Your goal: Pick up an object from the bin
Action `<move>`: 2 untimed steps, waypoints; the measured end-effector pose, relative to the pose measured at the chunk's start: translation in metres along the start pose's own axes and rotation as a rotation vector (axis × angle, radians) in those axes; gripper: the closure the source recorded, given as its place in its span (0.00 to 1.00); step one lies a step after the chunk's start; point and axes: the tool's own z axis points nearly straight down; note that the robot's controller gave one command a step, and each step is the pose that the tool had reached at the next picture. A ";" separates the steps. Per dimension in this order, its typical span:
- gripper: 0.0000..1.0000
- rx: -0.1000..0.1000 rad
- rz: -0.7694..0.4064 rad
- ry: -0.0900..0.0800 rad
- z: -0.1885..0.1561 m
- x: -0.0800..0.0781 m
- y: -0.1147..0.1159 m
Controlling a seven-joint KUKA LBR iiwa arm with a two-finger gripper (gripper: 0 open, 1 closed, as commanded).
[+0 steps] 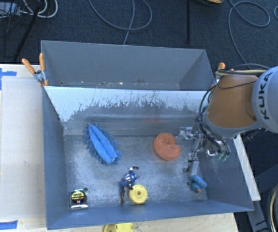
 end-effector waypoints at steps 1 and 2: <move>0.00 0.001 -0.002 -0.008 -0.005 -0.002 0.000; 0.00 0.003 0.056 -0.017 0.008 -0.018 0.007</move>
Offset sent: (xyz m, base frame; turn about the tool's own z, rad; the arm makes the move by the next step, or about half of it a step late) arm 0.0566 0.0379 -0.0552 0.1787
